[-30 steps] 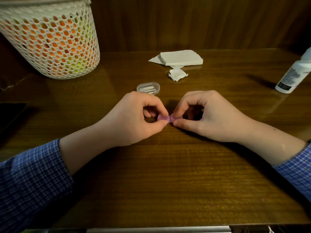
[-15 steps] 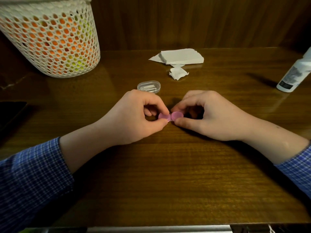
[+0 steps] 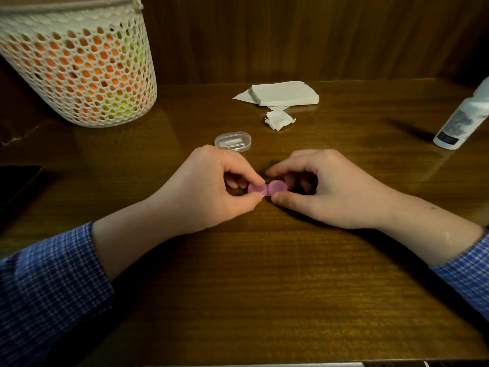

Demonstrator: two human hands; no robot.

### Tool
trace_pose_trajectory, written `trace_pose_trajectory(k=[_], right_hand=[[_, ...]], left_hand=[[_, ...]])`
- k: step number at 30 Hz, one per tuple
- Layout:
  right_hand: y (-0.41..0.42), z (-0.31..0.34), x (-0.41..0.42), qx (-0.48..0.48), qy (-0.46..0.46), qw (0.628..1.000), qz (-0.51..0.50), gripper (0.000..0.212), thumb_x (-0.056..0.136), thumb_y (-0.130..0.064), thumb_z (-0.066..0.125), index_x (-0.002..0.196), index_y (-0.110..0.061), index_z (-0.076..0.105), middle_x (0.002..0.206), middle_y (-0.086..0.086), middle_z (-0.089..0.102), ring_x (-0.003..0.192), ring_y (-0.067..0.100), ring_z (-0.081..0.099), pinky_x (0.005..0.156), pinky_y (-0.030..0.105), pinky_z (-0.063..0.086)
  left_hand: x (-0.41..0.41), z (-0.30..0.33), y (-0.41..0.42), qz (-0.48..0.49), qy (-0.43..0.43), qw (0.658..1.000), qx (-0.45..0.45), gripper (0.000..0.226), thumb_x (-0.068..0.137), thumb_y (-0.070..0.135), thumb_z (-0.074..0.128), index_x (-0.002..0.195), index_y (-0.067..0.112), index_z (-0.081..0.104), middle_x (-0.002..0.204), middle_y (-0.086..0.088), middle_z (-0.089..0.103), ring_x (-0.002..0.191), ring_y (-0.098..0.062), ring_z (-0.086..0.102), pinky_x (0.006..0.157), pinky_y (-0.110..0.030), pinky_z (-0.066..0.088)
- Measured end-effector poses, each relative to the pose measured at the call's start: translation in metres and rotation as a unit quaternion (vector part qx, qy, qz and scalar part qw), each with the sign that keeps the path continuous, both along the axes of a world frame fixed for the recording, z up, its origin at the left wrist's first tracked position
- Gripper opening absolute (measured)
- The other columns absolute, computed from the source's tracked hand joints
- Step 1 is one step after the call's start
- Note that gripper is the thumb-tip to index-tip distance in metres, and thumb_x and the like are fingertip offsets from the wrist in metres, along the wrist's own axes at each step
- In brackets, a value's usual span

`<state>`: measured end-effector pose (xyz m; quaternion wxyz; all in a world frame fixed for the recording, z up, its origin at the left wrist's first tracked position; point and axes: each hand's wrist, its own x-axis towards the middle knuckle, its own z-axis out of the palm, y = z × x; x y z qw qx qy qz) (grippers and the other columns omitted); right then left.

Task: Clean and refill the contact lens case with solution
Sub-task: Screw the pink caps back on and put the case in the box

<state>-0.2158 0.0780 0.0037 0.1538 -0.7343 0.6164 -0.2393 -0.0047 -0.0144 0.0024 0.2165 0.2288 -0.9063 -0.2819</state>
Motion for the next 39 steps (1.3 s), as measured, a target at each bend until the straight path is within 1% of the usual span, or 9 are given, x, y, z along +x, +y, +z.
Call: trace_pose_trajectory(k=[7,17,20,25,28,31,35,37,39], right_hand=[[-0.0012,-0.0003,0.001,0.001,-0.011,1.0,-0.002,0.033,0.079,-0.056,0.066,0.103,-0.037,0.077,0.09,-0.021,0.065,0.086,-0.001,0.06,0.065,0.012,0.045],[-0.0035,-0.0028,0.0046,-0.02,0.007,0.999,-0.036,0.039,0.071,-0.071,0.064,0.086,-0.036,0.074,0.075,-0.014,0.068,0.074,0.005,0.062,0.053,0.019,0.046],[-0.0039,-0.0026,0.0023,-0.014,0.001,0.999,-0.029,0.041,0.07,-0.072,0.064,0.088,-0.037,0.073,0.077,-0.015,0.067,0.075,0.004,0.061,0.055,0.019,0.046],[-0.0009,0.002,-0.0028,0.013,0.01,0.999,0.035,0.04,0.086,-0.051,0.065,0.12,-0.032,0.073,0.094,-0.017,0.066,0.083,0.008,0.063,0.069,0.027,0.053],[-0.001,0.0025,-0.0022,0.013,-0.007,0.999,0.028,0.033,0.085,-0.048,0.069,0.112,-0.031,0.076,0.093,-0.017,0.066,0.083,0.006,0.063,0.069,0.024,0.052],[-0.0021,0.0003,0.001,0.004,-0.005,1.0,0.011,0.034,0.079,-0.057,0.067,0.102,-0.034,0.077,0.088,-0.017,0.069,0.083,0.002,0.062,0.065,0.018,0.05],[-0.0048,-0.0029,0.0028,-0.014,-0.011,0.999,-0.026,0.038,0.069,-0.069,0.069,0.082,-0.034,0.072,0.071,-0.012,0.066,0.073,0.004,0.061,0.054,0.014,0.046],[-0.0057,-0.0032,0.0021,-0.013,-0.011,0.999,-0.029,0.039,0.068,-0.07,0.07,0.081,-0.033,0.07,0.07,-0.011,0.066,0.071,0.002,0.06,0.053,0.013,0.045],[-0.0049,-0.0027,0.0008,-0.005,-0.017,1.0,-0.02,0.039,0.071,-0.068,0.071,0.091,-0.034,0.072,0.071,-0.011,0.066,0.07,0.003,0.061,0.052,0.014,0.045]], left_hand=[[0.0007,0.0024,-0.0015,0.001,-0.002,1.0,-0.007,0.018,0.084,0.024,0.082,0.102,0.025,0.082,0.098,0.017,0.076,0.096,0.003,0.069,0.083,-0.016,0.057],[-0.0009,0.0018,-0.0034,-0.003,-0.007,1.0,-0.022,0.017,0.085,0.024,0.082,0.102,0.025,0.082,0.099,0.018,0.075,0.096,0.004,0.069,0.083,-0.017,0.058],[-0.0005,0.0015,-0.004,-0.006,-0.005,1.0,-0.024,0.017,0.085,0.023,0.082,0.103,0.023,0.082,0.099,0.017,0.075,0.096,0.004,0.069,0.083,-0.016,0.057],[-0.0003,0.0008,-0.0038,-0.01,-0.001,1.0,-0.025,0.017,0.086,0.023,0.081,0.103,0.023,0.082,0.099,0.016,0.075,0.096,0.004,0.069,0.082,-0.015,0.057],[-0.0002,0.0016,-0.0039,-0.011,-0.006,1.0,-0.022,0.017,0.086,0.023,0.081,0.103,0.023,0.082,0.099,0.016,0.075,0.096,0.004,0.069,0.083,-0.015,0.056],[-0.0005,0.002,-0.0043,-0.009,-0.006,1.0,-0.018,0.017,0.086,0.023,0.081,0.103,0.023,0.082,0.098,0.017,0.075,0.095,0.004,0.069,0.082,-0.015,0.056],[-0.0007,0.0016,-0.0044,-0.007,-0.008,1.0,-0.024,0.017,0.086,0.025,0.082,0.103,0.024,0.082,0.097,0.017,0.075,0.094,0.004,0.069,0.081,-0.015,0.057],[-0.0007,0.0016,-0.0042,-0.008,-0.005,1.0,-0.025,0.017,0.085,0.025,0.082,0.102,0.025,0.082,0.097,0.018,0.075,0.095,0.004,0.069,0.082,-0.015,0.057],[-0.0007,0.0015,-0.004,-0.008,-0.003,1.0,-0.022,0.017,0.085,0.025,0.081,0.102,0.024,0.082,0.097,0.017,0.075,0.095,0.004,0.07,0.082,-0.016,0.057]])
